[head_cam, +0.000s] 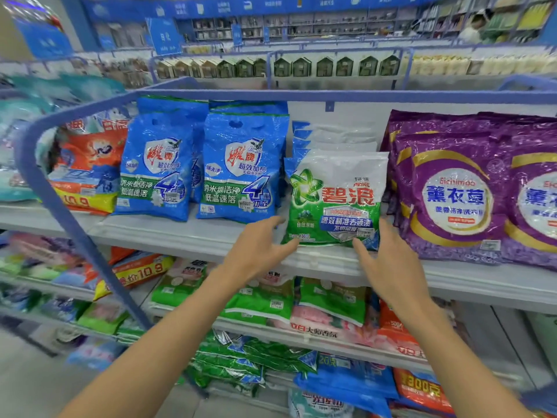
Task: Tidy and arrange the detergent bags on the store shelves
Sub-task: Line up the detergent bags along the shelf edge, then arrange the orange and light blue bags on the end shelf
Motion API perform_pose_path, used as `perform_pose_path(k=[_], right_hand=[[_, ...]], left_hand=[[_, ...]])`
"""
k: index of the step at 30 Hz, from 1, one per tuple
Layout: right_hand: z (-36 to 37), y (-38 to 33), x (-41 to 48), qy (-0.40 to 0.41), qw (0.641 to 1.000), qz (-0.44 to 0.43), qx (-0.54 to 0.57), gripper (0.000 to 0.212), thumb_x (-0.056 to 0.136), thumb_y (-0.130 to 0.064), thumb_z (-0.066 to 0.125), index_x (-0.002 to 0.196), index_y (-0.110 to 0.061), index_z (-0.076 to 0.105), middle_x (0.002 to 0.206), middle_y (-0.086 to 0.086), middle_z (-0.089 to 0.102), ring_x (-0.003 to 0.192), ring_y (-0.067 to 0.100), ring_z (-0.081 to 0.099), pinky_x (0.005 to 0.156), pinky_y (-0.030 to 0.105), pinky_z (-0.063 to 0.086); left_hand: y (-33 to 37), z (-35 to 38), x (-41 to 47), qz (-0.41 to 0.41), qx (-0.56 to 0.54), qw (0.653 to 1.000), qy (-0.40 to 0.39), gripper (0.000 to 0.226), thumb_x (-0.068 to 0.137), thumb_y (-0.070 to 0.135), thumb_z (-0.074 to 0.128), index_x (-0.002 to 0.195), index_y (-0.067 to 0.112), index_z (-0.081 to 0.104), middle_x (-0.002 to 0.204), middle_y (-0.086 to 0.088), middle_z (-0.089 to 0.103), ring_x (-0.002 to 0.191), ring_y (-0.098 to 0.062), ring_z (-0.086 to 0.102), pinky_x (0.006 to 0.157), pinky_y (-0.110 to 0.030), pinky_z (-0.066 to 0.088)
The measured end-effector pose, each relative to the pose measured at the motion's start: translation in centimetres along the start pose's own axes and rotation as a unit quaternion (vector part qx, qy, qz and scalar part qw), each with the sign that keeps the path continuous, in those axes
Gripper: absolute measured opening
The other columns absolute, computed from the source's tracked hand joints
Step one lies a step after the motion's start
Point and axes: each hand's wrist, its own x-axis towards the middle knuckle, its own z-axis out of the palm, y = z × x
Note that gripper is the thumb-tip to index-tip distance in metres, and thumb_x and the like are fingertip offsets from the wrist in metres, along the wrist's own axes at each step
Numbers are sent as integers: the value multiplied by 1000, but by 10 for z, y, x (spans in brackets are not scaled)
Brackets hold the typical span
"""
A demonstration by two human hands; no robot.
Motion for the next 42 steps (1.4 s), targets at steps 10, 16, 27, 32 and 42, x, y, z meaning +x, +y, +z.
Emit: perform_pose_path(k=[10, 16, 27, 32, 42], right_hand=[[24, -62, -38, -53, 994, -55, -79, 77, 103, -53, 43, 161, -8, 21, 169, 10, 20, 156, 26, 18, 126, 37, 11], [79, -161, -55, -82, 989, -123, -26, 68, 102, -45, 52, 157, -9, 33, 162, 10, 35, 150, 27, 28, 123, 40, 23], [190, -367, -119, -183, 962, -202, 30, 67, 102, -52, 50, 157, -17, 34, 160, 0, 38, 148, 20, 32, 117, 38, 34], [231, -437, -138, -227, 949, -216, 41, 61, 103, -53, 49, 155, -22, 38, 157, -5, 41, 144, 17, 38, 113, 38, 40], [327, -551, -95, -234, 936, -242, 99, 60, 101, -56, 50, 151, -24, 43, 150, -5, 51, 136, 16, 47, 107, 36, 44]], left_hand=[[-49, -46, -76, -13, 44, 998, 49, 67, 101, 55, 51, 157, 22, 37, 163, 0, 35, 154, -18, 20, 124, -34, 18], [-114, -123, -125, -53, 69, 992, 93, 65, 103, 53, 49, 158, 21, 35, 163, -1, 35, 153, -19, 24, 123, -34, 19], [-298, -240, -260, -176, 88, 973, 120, 66, 102, 56, 48, 157, 22, 37, 160, 4, 41, 145, -13, 38, 118, -32, 33], [-359, -278, -286, -196, 83, 967, 138, 67, 101, 57, 47, 158, 23, 34, 161, 5, 38, 147, -12, 36, 120, -30, 31], [-478, -344, -256, -229, 92, 954, 172, 66, 102, 59, 45, 157, 23, 37, 160, 6, 40, 147, -11, 36, 120, -31, 31]])
